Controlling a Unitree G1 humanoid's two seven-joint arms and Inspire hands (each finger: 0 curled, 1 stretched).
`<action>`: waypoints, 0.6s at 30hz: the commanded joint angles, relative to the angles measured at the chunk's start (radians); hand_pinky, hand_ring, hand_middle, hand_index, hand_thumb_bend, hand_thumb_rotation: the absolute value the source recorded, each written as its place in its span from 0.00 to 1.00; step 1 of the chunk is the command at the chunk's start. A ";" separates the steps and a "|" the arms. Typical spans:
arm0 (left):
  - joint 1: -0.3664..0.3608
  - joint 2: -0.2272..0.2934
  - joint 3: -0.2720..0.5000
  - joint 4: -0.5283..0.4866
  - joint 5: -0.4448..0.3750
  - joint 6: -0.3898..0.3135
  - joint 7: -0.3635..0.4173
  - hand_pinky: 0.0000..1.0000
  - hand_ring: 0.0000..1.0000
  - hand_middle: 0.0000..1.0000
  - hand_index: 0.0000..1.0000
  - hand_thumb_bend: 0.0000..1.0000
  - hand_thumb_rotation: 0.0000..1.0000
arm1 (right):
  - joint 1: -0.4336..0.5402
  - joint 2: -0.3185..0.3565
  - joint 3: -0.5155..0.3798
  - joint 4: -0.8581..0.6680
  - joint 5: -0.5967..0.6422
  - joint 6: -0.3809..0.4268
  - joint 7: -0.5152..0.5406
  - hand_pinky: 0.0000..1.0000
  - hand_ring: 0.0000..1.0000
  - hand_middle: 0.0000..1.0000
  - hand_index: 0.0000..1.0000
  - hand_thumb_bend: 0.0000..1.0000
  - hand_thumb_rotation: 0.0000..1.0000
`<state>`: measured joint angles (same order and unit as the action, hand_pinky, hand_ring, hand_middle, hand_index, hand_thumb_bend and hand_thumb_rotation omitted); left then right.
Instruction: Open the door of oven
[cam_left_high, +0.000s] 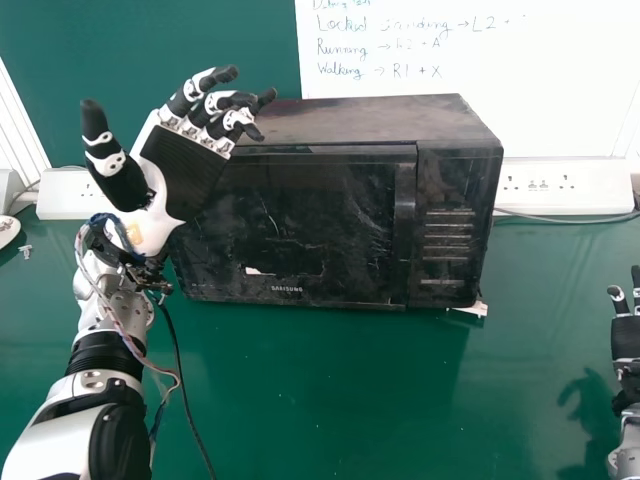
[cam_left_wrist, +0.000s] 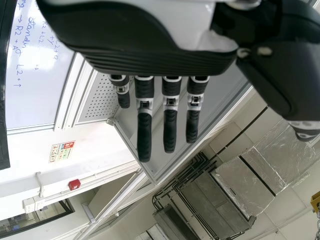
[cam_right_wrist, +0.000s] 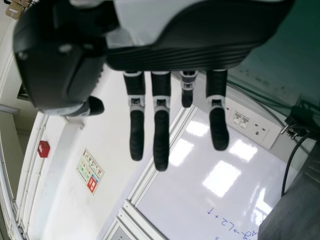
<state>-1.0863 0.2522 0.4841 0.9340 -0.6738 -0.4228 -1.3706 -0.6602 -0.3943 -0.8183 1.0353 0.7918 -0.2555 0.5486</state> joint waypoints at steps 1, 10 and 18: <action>-0.019 0.017 -0.003 -0.012 0.000 0.003 0.000 0.25 0.31 0.40 0.50 0.50 0.10 | 0.003 0.007 0.003 -0.012 -0.002 -0.002 -0.003 0.45 0.57 0.73 0.79 1.00 0.93; -0.018 0.019 -0.003 -0.022 -0.001 0.010 0.003 0.25 0.31 0.40 0.50 0.50 0.10 | 0.007 0.011 0.004 -0.024 -0.001 0.001 -0.006 0.45 0.57 0.73 0.79 1.00 0.93; -0.015 0.018 -0.003 -0.027 -0.001 0.013 0.004 0.25 0.31 0.40 0.50 0.50 0.10 | 0.010 0.013 0.004 -0.030 -0.001 0.002 -0.008 0.45 0.57 0.73 0.79 1.00 0.93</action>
<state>-1.0863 0.2533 0.4841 0.9151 -0.6739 -0.4132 -1.3703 -0.6566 -0.3925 -0.8180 1.0137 0.7917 -0.2550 0.5468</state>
